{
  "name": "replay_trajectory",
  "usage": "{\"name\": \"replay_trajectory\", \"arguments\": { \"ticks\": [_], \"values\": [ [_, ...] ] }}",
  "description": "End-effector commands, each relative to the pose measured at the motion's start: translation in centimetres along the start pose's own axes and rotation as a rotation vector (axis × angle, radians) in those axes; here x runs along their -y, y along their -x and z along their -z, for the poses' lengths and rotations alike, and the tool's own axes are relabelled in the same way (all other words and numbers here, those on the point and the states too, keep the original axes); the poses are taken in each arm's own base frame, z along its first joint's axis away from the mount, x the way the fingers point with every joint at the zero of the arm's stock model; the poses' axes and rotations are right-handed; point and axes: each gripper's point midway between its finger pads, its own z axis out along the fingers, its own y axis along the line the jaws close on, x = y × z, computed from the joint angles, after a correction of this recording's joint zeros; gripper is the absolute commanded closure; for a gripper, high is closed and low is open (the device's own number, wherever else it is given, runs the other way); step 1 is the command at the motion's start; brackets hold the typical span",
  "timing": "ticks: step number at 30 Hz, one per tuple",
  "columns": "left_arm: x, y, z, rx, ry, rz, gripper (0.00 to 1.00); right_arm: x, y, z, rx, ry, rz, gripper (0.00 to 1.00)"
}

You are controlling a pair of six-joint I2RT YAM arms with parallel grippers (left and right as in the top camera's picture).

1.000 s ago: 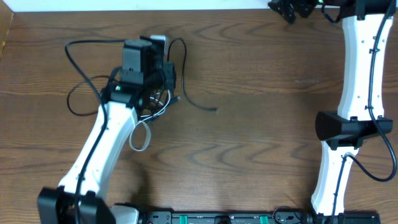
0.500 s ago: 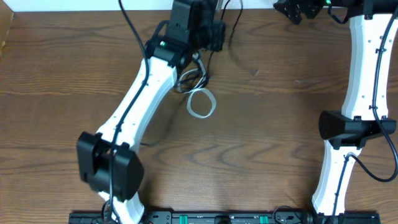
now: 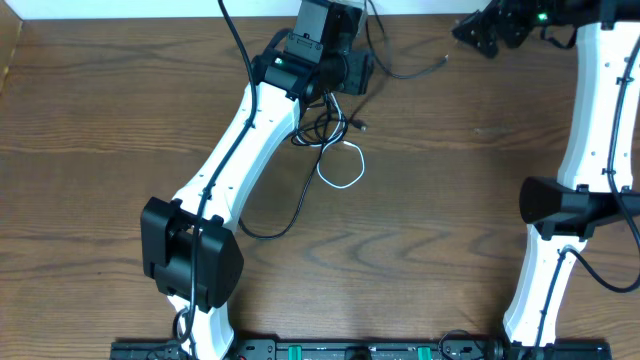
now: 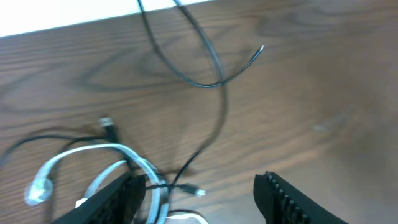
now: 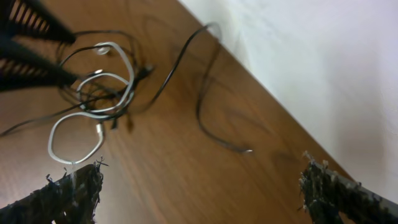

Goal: Untangle cables

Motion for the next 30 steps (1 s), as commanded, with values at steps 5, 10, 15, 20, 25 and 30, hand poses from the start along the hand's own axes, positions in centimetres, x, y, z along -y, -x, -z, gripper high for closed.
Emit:
{"name": "replay_trajectory", "arguments": {
  "ticks": [5, 10, 15, 20, 25, 30],
  "values": [
    [-5.5, 5.5, 10.6, 0.229, 0.363, -0.031, 0.35, -5.6, -0.2, -5.0, -0.055, 0.192, 0.101, 0.01],
    [-11.6, 5.1, 18.1, 0.258, 0.491, 0.06, 0.35, -9.7, -1.7, -10.5, -0.117, 0.316, 0.13, 0.01],
    [-17.1, 1.9, 21.3, 0.168, 0.601, 0.156, 0.36, -12.0, -2.4, -15.2, -0.117, 0.355, 0.148, 0.01],
    [-19.1, 0.5, 22.4, 0.123, 0.643, 0.184, 0.36, -13.8, -2.5, -19.4, -0.086, 0.355, 0.14, 0.01],
    [-18.5, 0.5, 23.1, 0.132, 0.623, 0.176, 0.36, -16.9, -3.0, -22.7, -0.072, 0.384, 0.147, 0.01],
    [-18.0, 0.7, 23.9, 0.153, 0.614, 0.174, 0.36, -20.5, -2.3, -23.5, -0.084, 0.419, 0.201, 0.02]
  ]
}}
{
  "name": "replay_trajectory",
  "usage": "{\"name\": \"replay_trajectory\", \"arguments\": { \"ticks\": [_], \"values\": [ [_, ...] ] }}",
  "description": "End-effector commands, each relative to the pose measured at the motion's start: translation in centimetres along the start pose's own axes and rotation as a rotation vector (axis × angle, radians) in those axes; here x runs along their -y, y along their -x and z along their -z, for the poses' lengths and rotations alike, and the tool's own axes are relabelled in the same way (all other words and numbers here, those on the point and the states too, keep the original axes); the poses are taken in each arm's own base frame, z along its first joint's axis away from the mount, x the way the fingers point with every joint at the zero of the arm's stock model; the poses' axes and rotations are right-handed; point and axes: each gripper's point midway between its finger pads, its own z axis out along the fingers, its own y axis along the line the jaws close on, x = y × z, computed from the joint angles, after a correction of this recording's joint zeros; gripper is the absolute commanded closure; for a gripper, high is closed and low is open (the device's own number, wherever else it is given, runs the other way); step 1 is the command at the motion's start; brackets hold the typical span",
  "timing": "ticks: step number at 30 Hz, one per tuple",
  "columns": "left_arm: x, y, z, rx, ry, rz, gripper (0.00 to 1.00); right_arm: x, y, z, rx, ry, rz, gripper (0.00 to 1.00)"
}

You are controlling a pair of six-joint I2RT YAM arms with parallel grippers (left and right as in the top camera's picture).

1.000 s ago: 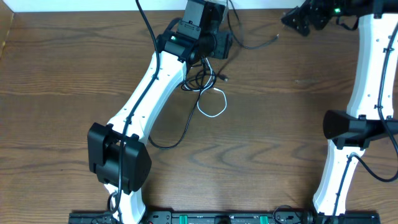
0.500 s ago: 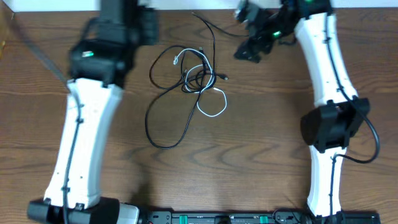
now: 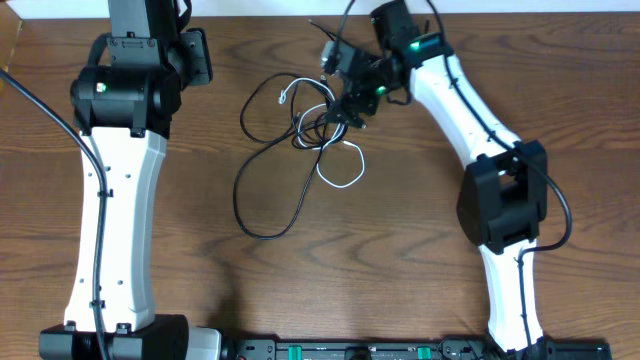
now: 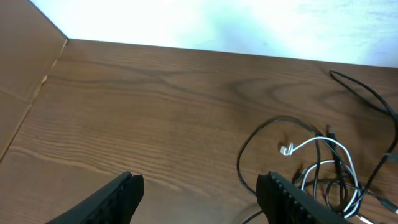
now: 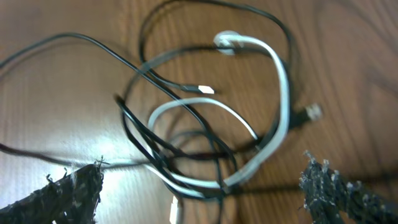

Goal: Untangle cables

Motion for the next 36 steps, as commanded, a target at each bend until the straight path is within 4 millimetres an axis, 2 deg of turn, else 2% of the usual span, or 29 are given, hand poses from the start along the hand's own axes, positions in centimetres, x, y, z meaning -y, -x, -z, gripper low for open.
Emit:
{"name": "replay_trajectory", "arguments": {
  "ticks": [1, 4, 7, 11, 14, 18, 22, 24, 26, 27, 29, 33, 36],
  "values": [
    [-0.2, 0.5, 1.7, 0.034, -0.014, -0.005, 0.36, -2.8, 1.4, -1.8, -0.011, 0.039, 0.026, 0.03],
    [-0.2, 0.5, 1.9, 0.037, -0.014, -0.009, 0.36, -4.2, 1.7, -3.5, -0.039, 0.042, 0.059, 0.04],
    [-0.4, 0.4, 2.2, 0.035, -0.012, -0.02, 0.36, -5.1, 1.9, -5.1, -0.042, 0.059, 0.056, 0.21],
    [-0.4, 0.4, 2.4, 0.038, -0.011, -0.023, 0.36, -5.7, 1.5, -5.9, -0.055, 0.079, 0.053, 0.25],
    [-0.4, 0.3, 2.4, 0.034, -0.011, -0.023, 0.36, -6.0, 0.6, -6.4, -0.077, 0.098, 0.084, 0.36],
    [-0.4, 0.1, 2.6, 0.025, -0.014, -0.028, 0.36, -5.9, -1.0, -6.2, -0.107, 0.128, 0.133, 0.39],
    [0.0, 0.0, 2.8, 0.026, -0.042, -0.048, 0.36, -7.0, -2.2, -5.7, -0.132, 0.197, 0.24, 0.45],
    [0.0, 0.1, 2.8, 0.027, -0.042, -0.048, 0.35, -7.6, -3.4, -5.2, -0.162, 0.235, 0.322, 0.46],
    [0.0, 0.1, 2.8, 0.027, -0.041, -0.048, 0.36, -7.2, -3.8, -5.0, -0.175, 0.229, 0.339, 0.47],
    [0.0, 0.0, 2.8, 0.027, -0.041, -0.048, 0.36, -6.6, -4.1, -4.9, -0.185, 0.212, 0.339, 0.36],
    [0.3, 0.0, 2.8, 0.026, -0.057, -0.049, 0.36, -5.7, -4.2, -4.7, -0.187, 0.189, 0.34, 0.31],
    [1.0, 0.0, 2.9, 0.023, -0.101, -0.049, 0.35, -4.3, -3.7, -4.7, -0.161, 0.14, 0.362, 0.32],
    [1.0, 0.0, 2.9, 0.023, -0.1, -0.049, 0.35, -3.3, -2.5, -5.0, -0.122, 0.095, 0.399, 0.31]
  ]
}}
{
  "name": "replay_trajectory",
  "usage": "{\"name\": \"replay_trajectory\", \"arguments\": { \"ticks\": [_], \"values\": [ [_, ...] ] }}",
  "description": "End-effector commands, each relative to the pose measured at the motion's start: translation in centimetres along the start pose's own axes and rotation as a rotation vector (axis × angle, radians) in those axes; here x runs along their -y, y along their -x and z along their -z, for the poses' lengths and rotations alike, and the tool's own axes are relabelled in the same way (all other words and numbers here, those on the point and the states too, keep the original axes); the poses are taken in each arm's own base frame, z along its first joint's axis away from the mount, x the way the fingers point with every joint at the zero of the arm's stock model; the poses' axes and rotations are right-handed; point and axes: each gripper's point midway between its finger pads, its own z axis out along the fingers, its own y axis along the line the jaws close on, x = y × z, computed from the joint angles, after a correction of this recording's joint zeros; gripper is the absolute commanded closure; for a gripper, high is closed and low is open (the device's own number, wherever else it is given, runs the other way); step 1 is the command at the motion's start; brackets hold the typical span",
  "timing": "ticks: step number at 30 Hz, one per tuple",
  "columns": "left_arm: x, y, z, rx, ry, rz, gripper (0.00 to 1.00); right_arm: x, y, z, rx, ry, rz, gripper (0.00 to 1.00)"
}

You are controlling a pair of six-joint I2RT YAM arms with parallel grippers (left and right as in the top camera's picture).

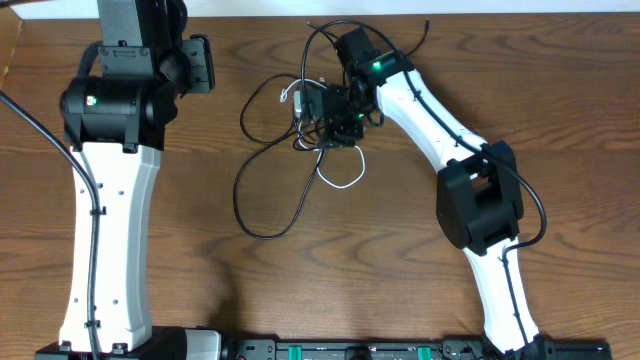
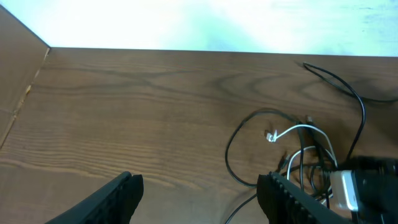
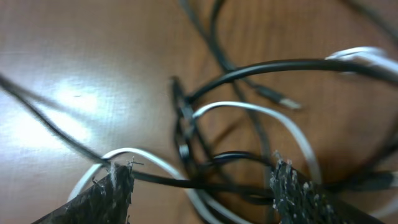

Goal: Untangle cables

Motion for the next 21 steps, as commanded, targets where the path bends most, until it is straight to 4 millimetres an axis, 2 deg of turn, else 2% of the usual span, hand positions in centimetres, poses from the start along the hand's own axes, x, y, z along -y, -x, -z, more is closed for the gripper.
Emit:
{"name": "replay_trajectory", "arguments": {
  "ticks": [1, 2, 4, 5, 6, 7, 14, 15, 19, 20, 21],
  "values": [
    [0.2, 0.2, 1.0, 0.017, -0.023, -0.003, 0.36, 0.8, -0.1, -0.6, 0.016, -0.022, 0.035, 0.3],
    [0.2, 0.2, 1.0, 0.017, -0.023, -0.003, 0.36, 1.1, 0.2, -0.6, 0.024, -0.036, 0.04, 0.28],
    [0.2, 0.2, 1.0, 0.017, -0.023, -0.003, 0.35, 1.5, 0.6, -0.6, 0.036, -0.053, 0.028, 0.29],
    [0.2, 0.2, 1.0, 0.018, -0.023, -0.003, 0.35, 1.5, 0.6, -0.7, 0.038, -0.052, 0.03, 0.31],
    [0.2, 0.2, 1.0, 0.019, -0.023, -0.003, 0.36, 1.4, 0.7, -0.9, 0.037, -0.049, 0.033, 0.39],
    [0.2, 0.3, 1.1, 0.021, -0.024, -0.003, 0.36, 1.3, 0.7, -1.1, 0.037, -0.045, 0.034, 0.41],
    [0.2, 0.3, 1.2, 0.022, -0.023, -0.003, 0.35, 0.5, -0.5, -3.4, 0.015, 0.001, 0.011, 0.41],
    [0.2, 0.3, 1.2, 0.022, -0.024, -0.003, 0.36, 0.4, -0.6, -3.5, 0.014, 0.004, 0.009, 0.44],
    [0.2, 0.3, 1.2, 0.022, -0.024, -0.003, 0.35, 0.4, -0.7, -3.7, 0.013, 0.006, -0.004, 0.82],
    [0.2, 0.3, 1.2, 0.022, -0.024, -0.002, 0.36, 0.6, -0.6, -3.7, 0.017, -0.002, -0.015, 0.88],
    [0.2, 0.3, 1.2, 0.022, -0.024, -0.003, 0.35, 0.7, -0.5, -3.7, 0.019, -0.006, -0.02, 0.91]
  ]
}}
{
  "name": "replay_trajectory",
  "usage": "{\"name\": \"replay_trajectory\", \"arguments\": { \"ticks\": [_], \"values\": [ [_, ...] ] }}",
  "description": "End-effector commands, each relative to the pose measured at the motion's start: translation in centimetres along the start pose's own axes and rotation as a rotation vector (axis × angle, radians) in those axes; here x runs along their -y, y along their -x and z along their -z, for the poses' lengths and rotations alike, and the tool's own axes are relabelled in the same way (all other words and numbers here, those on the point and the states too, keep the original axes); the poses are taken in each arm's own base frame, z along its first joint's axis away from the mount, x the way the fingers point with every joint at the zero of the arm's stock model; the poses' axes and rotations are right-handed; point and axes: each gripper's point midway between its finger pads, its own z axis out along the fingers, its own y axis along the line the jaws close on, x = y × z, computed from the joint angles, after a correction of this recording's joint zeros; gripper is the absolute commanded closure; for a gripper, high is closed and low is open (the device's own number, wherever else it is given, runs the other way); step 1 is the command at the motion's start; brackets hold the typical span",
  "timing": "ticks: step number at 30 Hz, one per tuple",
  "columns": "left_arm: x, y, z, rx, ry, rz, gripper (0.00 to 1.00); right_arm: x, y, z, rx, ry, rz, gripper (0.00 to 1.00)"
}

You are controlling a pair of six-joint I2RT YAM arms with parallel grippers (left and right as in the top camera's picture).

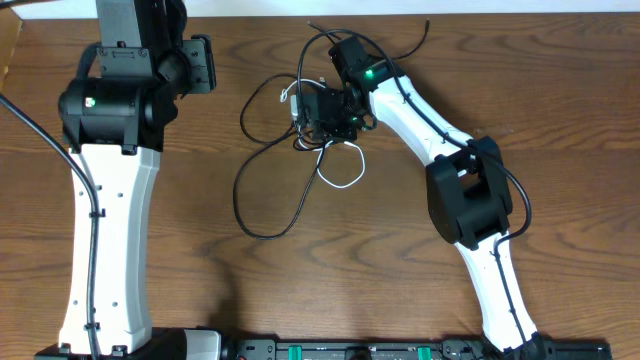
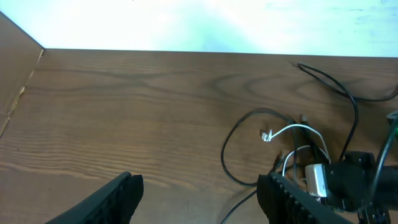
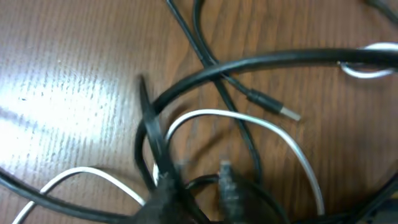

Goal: Untangle cables

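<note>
A tangle of black and white cables [image 1: 322, 125] lies at the back middle of the table, with a white loop [image 1: 341, 172] and a long black loop [image 1: 262, 205] trailing toward the front. My right gripper [image 1: 320, 108] is down in the tangle. Its fingers [image 3: 166, 194] are drawn close together on a black cable [image 3: 151, 134], beside a white cable [image 3: 249, 118] and a metal-tipped plug [image 3: 287, 113]. My left gripper [image 1: 196, 62] hangs open at the back left, away from the tangle [image 2: 305, 149], with nothing between its fingers [image 2: 118, 196].
A brown side wall [image 2: 18, 81] borders the table on the left. A white wall runs along the far edge. One black cable end [image 1: 424, 30] reaches toward the back edge. The wooden tabletop [image 1: 400, 270] stretches in front of the cables.
My right gripper's fingers, wide apart over the tangle before, now stand close together on a black cable. The right arm shifted slightly. The left gripper stayed where it was.
At first my left gripper hovered open over the tangle while the right was open at the back right corner. Then the left stood at the back left and the right was open beside the tangle. Later the right was low over the cables, and it is now shut there.
</note>
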Motion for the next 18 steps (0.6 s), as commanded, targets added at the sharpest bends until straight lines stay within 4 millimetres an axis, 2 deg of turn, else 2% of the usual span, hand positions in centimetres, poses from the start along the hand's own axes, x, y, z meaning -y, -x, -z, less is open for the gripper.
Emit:
{"name": "replay_trajectory", "arguments": {
  "ticks": [1, 3, 11, 18],
  "values": [
    [-0.1, 0.2, 1.0, 0.018, -0.005, -0.003, 0.36, 0.1, 0.5, -0.3, 0.019, -0.005, -0.035, 0.92],
    [-0.1, 0.2, 1.0, 0.018, -0.005, -0.003, 0.36, 1.0, 1.0, 0.2, 0.034, -0.031, -0.077, 0.99],
    [-0.1, 0.2, 1.0, 0.018, -0.005, -0.007, 0.36, 2.8, 3.2, 3.3, 0.06, -0.08, -0.081, 0.99],
    [-0.1, 0.2, 0.9, 0.018, -0.005, -0.007, 0.36, 5.7, 6.6, 8.7, 0.121, -0.187, -0.091, 0.99]
  ]
}}
